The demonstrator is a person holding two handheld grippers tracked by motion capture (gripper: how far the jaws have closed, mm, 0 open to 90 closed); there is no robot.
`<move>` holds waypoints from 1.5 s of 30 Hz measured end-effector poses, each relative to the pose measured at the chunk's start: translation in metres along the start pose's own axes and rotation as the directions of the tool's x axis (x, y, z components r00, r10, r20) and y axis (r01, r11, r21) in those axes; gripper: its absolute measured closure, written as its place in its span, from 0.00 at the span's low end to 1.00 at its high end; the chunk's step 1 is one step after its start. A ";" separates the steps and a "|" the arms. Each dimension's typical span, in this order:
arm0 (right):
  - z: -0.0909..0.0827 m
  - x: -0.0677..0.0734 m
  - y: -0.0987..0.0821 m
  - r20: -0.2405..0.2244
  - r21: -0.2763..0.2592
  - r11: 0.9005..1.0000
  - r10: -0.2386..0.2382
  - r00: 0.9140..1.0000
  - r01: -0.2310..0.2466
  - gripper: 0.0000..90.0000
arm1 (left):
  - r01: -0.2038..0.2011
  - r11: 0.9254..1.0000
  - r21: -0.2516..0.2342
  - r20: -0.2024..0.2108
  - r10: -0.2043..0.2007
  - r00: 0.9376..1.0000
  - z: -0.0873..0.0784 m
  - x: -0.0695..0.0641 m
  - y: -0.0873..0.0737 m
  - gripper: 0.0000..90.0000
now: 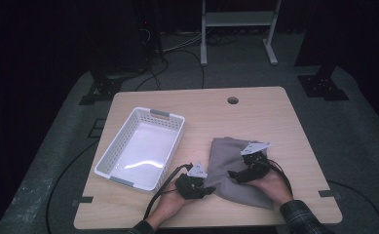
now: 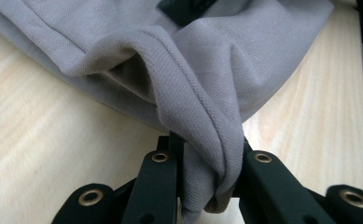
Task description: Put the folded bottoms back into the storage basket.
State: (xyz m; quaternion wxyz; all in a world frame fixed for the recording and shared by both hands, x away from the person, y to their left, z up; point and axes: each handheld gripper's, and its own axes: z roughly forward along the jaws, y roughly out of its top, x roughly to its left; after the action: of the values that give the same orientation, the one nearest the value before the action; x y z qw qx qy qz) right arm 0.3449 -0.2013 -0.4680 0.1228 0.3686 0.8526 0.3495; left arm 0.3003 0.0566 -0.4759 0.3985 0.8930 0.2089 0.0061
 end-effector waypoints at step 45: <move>0.012 -0.064 0.007 -0.131 -0.018 1.000 0.010 0.991 -0.012 0.80 | 0.016 0.999 0.034 0.010 -0.016 1.000 -0.009 -0.001 -0.005 0.89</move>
State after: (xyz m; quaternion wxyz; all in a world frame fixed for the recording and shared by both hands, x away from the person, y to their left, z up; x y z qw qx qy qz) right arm 0.3992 -0.2379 -0.4749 0.0680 0.3484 0.8535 0.3816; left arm 0.2960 0.0661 -0.4732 0.3842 0.8981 0.2141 -0.0052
